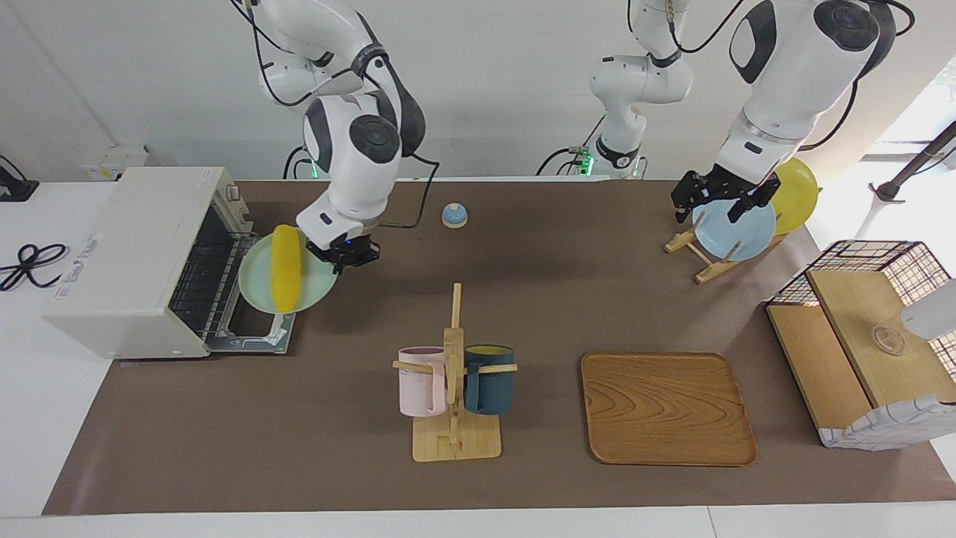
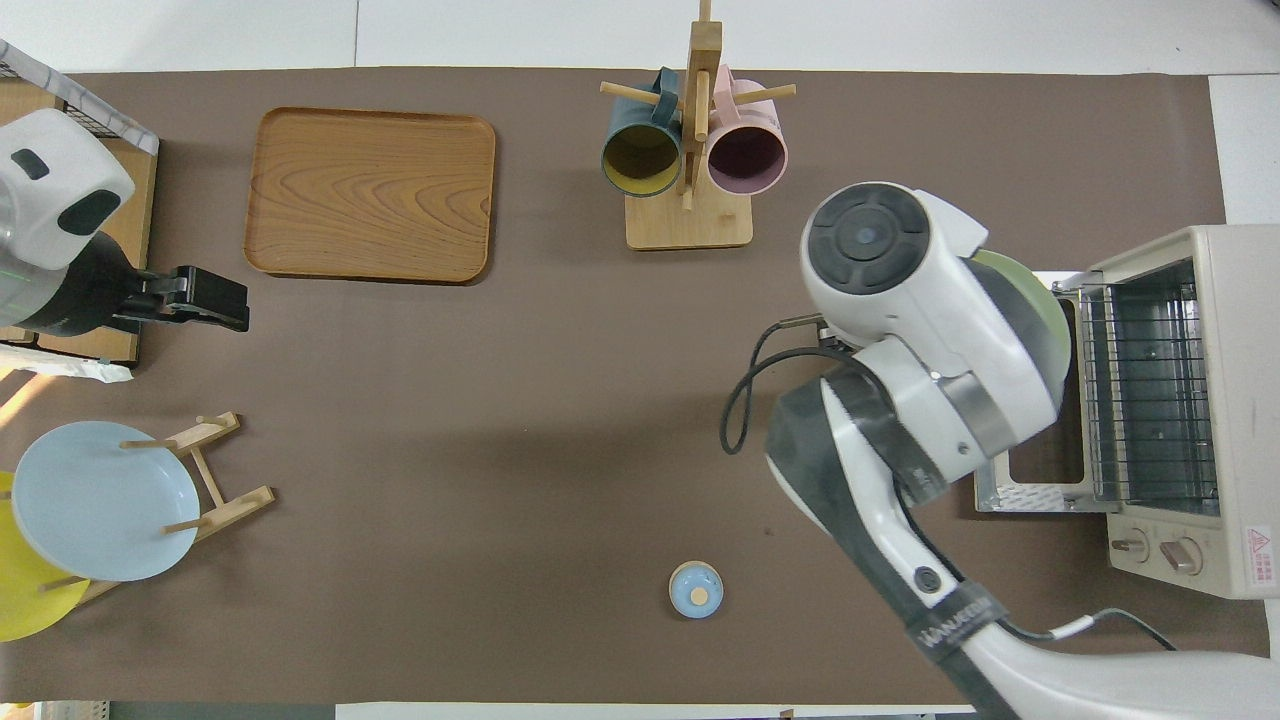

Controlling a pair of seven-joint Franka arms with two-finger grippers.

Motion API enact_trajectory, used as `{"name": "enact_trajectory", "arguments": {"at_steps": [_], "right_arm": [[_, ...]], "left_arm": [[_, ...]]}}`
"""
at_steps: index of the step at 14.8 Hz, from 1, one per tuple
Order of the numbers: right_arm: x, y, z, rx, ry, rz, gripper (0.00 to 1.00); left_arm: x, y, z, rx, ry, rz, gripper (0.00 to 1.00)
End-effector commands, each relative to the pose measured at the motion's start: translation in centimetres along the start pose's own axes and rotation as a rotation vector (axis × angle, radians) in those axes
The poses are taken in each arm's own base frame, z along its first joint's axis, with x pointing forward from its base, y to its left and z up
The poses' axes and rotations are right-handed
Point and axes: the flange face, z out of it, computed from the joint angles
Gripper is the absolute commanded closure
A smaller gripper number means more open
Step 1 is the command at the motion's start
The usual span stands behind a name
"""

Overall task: Put corn in oven
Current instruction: 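Carry the plate with corn into the open oven with the right gripper, then release the plate inside the oven and withdraw the right gripper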

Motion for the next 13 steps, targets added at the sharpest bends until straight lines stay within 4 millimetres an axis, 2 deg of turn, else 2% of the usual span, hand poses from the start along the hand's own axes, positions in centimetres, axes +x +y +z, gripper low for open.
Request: {"name": "enact_trajectory", "arguments": {"at_steps": [1,4,8,11,13], "right_arm": [[-0.8,4.2,2.1,0.006,-0.031,0.028,1.0],[-0.5,8.6,4.8,0.056,-0.07,0.049,1.0],[-1.0,13.0,9.5,0.12,-0.051,0.023,1.0],[-1.8,14.0,11.1,0.131,-0.033,0.017,1.0],[-2.2,14.2,11.4,0.132,-0.034,-0.022,1.0]], "left_arm": [[-0.2,0.3,-0.2,-0.008,-0.004,0.015,0.0],[-0.3,-0.6,-0.3,-0.009,-0.005,-0.002,0.0],[-0.4,-0.7,-0.6,-0.01,0.0,-0.006,0.0],[-0.4,-0.8,-0.6,-0.01,0.0,-0.008,0.0],[-0.4,-0.8,-0.6,-0.01,0.001,-0.008,0.0]]}}
